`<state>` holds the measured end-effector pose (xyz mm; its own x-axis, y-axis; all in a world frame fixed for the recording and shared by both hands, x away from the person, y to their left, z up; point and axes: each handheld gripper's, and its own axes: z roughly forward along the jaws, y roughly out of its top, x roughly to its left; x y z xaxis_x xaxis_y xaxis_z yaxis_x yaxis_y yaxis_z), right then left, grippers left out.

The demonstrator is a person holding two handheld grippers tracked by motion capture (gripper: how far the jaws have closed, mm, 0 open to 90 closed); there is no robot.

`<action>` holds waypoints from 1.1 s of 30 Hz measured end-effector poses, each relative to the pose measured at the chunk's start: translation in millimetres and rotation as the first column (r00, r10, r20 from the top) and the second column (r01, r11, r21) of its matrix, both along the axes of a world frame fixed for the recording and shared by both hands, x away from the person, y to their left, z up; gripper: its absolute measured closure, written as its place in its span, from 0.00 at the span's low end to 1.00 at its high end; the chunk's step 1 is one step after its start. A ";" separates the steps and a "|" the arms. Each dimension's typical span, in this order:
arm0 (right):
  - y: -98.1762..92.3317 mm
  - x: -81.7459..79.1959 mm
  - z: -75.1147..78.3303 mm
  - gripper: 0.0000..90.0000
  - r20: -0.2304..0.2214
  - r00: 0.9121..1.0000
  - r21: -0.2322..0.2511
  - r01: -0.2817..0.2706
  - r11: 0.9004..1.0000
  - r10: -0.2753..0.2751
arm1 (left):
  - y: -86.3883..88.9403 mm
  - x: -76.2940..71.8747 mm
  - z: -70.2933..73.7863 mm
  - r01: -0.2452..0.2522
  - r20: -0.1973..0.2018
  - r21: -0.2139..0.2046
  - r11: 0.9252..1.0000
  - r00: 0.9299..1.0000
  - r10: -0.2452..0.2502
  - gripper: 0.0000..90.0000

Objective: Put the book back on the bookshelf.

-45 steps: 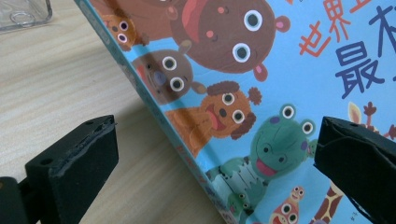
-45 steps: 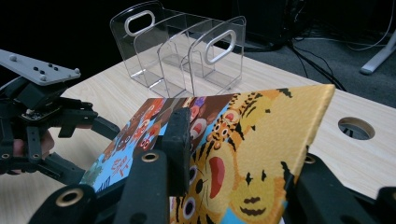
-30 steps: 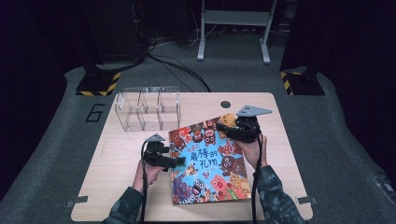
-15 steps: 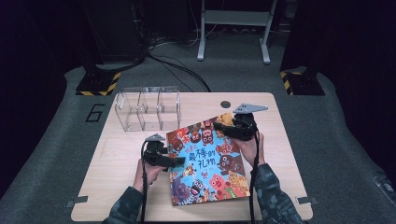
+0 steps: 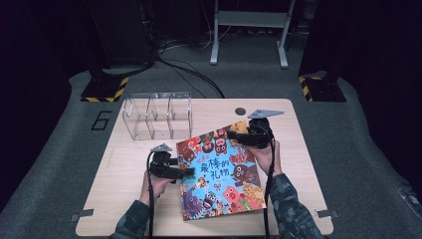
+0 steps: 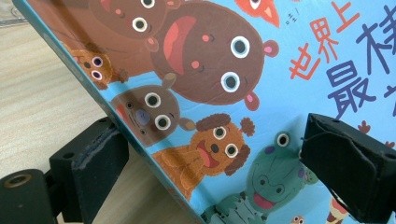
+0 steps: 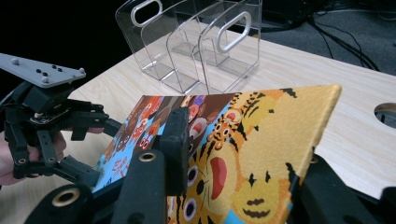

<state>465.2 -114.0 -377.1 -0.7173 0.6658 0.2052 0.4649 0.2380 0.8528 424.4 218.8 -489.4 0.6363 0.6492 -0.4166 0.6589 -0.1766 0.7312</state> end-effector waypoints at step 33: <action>-15.7 11.9 -9.3 0.60 -0.185 0.983 0.012 0.010 1.000 -0.007 | 4.1 -0.5 9.0 -0.026 0.028 -0.002 1.000 0.999 0.026 0.32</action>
<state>477.1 -129.6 -386.4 -0.6604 0.6681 0.3427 0.6170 0.2228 0.7547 423.9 223.0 -480.4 0.6302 0.6654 -0.4002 0.6429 -0.1582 0.7495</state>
